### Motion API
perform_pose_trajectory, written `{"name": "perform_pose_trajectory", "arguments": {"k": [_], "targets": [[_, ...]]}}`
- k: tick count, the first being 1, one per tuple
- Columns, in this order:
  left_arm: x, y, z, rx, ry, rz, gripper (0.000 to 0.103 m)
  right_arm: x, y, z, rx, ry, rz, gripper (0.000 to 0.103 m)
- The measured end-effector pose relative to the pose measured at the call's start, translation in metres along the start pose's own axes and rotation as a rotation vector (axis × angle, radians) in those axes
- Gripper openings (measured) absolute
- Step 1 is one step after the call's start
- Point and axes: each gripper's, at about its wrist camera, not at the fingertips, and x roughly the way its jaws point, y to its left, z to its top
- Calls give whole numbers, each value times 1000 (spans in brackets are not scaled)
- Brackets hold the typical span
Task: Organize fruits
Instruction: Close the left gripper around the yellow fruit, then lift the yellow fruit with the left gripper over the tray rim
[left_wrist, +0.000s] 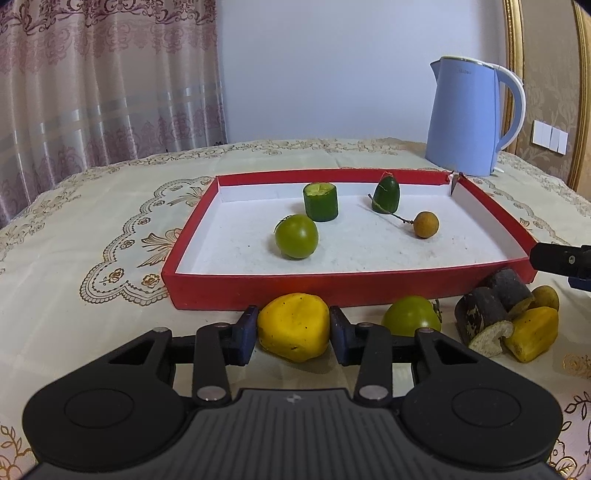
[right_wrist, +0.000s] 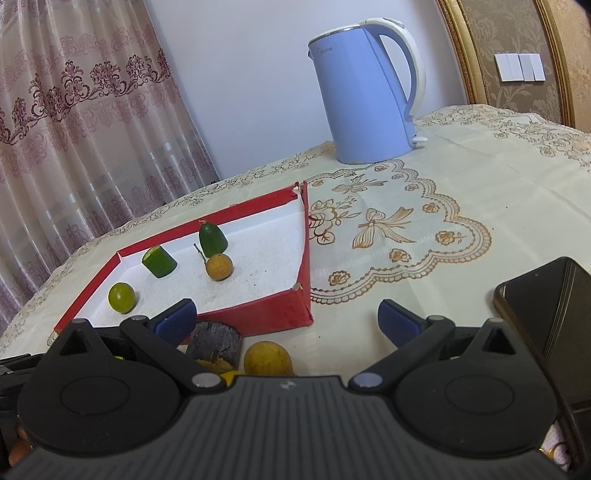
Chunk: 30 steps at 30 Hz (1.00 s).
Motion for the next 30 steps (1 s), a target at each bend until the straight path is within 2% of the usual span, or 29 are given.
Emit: {"name": "perform_pose_trajectory", "arguments": {"k": [19, 28, 30], "targets": [[-3, 9, 2, -54, -9, -20, 40, 0, -1, 0, 6, 1, 3, 103], [-3, 10, 2, -58, -14, -15, 40, -7, -3, -1, 19, -38, 15, 103], [-3, 9, 2, -50, -17, -9, 40, -8, -2, -1, 12, -21, 19, 103]]}}
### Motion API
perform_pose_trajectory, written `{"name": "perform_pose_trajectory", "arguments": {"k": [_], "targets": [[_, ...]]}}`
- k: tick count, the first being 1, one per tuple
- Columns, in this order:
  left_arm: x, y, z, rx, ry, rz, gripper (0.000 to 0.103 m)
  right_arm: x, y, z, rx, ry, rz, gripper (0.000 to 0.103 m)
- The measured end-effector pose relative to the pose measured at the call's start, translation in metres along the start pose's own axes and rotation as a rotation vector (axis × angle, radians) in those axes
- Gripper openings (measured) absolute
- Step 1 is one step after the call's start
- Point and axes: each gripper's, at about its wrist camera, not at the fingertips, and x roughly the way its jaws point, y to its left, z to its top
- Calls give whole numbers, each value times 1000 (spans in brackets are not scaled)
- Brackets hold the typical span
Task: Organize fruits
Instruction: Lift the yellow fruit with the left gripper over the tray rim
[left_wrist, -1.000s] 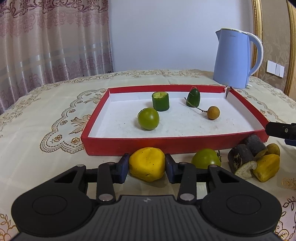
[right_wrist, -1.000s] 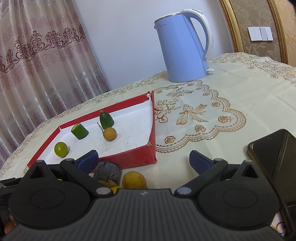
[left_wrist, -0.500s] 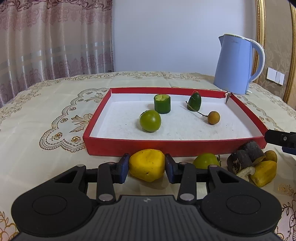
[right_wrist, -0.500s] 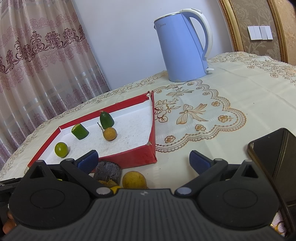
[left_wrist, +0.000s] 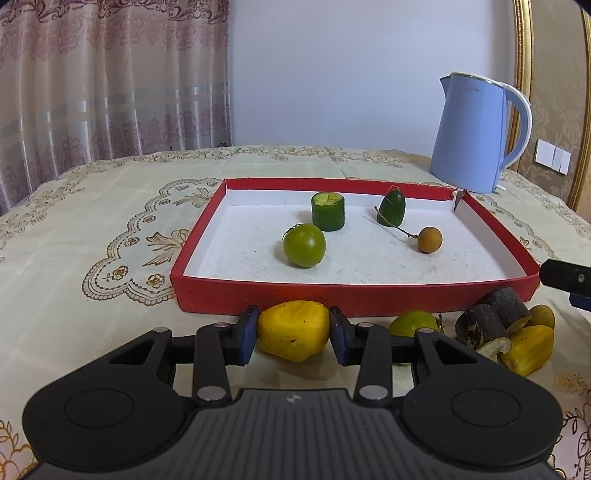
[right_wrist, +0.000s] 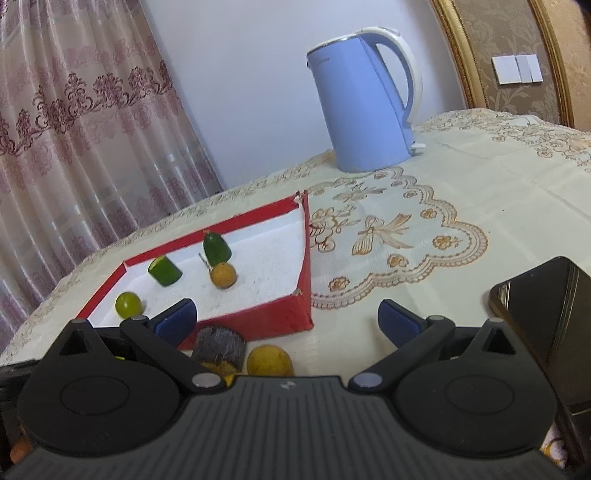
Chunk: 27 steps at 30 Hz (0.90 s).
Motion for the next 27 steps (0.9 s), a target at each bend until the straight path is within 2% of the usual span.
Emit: {"name": "perform_pose_trajectory", "arguments": {"k": [3, 6, 11, 21, 25, 27], "targets": [[0, 0, 0, 3, -4, 2, 40, 2, 3, -3, -13, 64, 21, 103], [0, 0, 0, -5, -4, -3, 40, 2, 10, -8, -39, 92, 59, 103], [-1, 1, 1, -11, -5, -7, 40, 4, 20, -11, -94, 102, 46, 103], [-6, 6, 3, -44, -41, -6, 40, 3, 8, -9, -28, 97, 55, 103], [-3, 1, 2, -14, -22, 3, 40, 3, 10, -9, -33, 98, 51, 103], [1, -1, 1, 0, 10, -25, 40, 3, 9, -9, -28, 96, 54, 103]]}}
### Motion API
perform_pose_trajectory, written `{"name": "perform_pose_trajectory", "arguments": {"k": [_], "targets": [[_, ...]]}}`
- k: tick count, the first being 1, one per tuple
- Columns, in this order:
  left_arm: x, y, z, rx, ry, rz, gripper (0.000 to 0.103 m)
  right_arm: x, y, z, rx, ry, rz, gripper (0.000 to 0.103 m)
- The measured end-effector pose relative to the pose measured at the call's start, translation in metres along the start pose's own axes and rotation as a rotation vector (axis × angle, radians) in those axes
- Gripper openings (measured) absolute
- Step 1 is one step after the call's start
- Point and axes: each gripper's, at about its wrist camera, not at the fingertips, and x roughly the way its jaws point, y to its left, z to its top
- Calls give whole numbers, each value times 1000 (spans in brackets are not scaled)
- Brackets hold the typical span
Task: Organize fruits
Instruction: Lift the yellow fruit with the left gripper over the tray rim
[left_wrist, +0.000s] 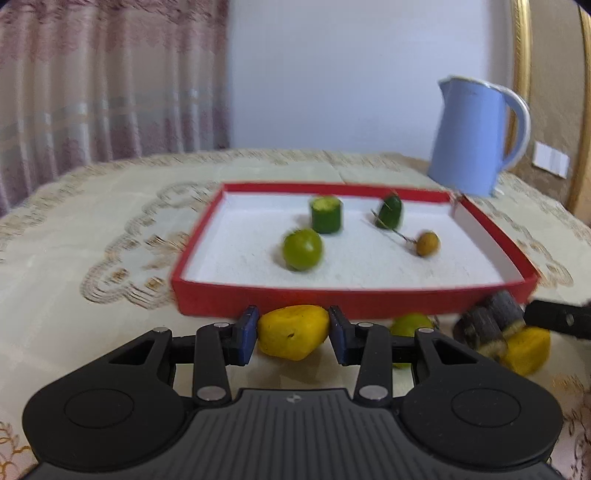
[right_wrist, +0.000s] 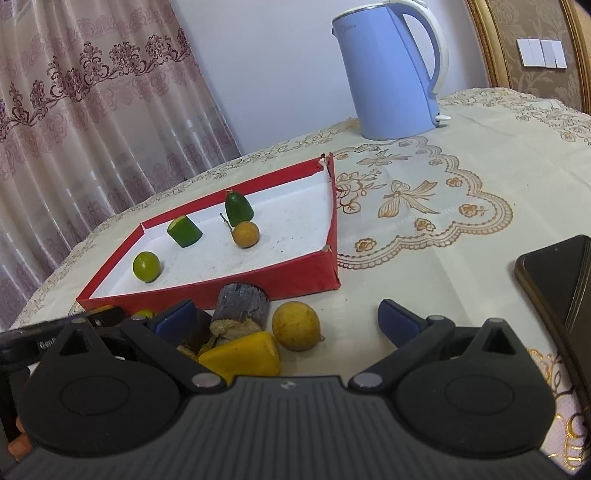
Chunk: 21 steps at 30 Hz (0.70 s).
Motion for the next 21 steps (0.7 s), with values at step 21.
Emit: {"name": "perform_pose_trajectory", "arguments": {"k": [21], "targets": [[2, -12, -6, 68, 63, -8, 40, 1, -5, 0, 21, -4, 16, 103]]}}
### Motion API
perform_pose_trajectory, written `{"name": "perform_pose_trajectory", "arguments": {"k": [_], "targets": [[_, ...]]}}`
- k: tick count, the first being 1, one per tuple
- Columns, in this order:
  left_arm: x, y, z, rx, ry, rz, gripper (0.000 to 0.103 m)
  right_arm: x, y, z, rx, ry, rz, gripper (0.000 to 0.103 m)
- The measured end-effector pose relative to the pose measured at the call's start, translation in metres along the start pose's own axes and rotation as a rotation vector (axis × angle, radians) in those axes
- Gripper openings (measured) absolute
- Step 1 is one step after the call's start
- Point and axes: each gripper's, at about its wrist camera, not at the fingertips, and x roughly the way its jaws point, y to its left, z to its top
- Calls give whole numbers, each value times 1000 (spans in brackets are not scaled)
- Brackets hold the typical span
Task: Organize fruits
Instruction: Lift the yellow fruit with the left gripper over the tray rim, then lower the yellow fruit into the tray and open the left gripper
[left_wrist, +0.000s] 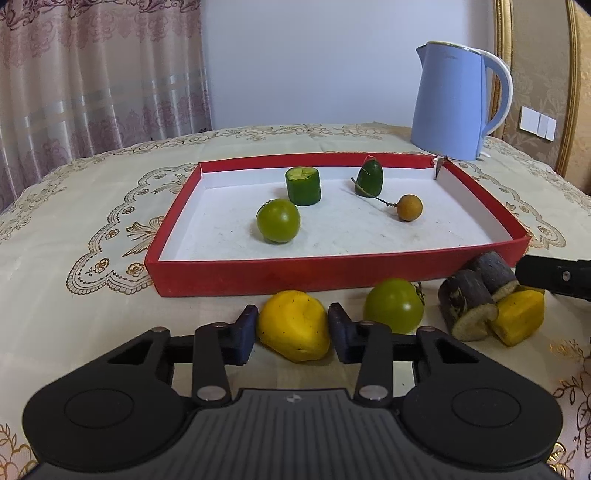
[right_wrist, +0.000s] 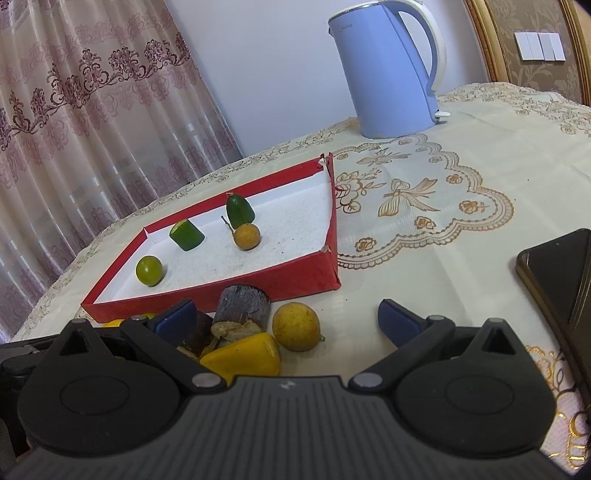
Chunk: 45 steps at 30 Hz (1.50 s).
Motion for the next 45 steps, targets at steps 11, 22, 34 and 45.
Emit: {"name": "perform_pose_trajectory", "arguments": {"k": [11, 22, 34, 45], "targets": [[-16, 10, 3, -55, -48, 4, 39, -1, -3, 0, 18, -6, 8, 103], [-23, 6, 31, -15, -119, -13, 39, 0, -3, 0, 16, -4, 5, 103], [23, -15, 64, 38, -96, 21, 39, 0, -4, 0, 20, -7, 9, 103], [53, -14, 91, 36, -89, 103, 39, -7, 5, -2, -30, -49, -53, 103]]}}
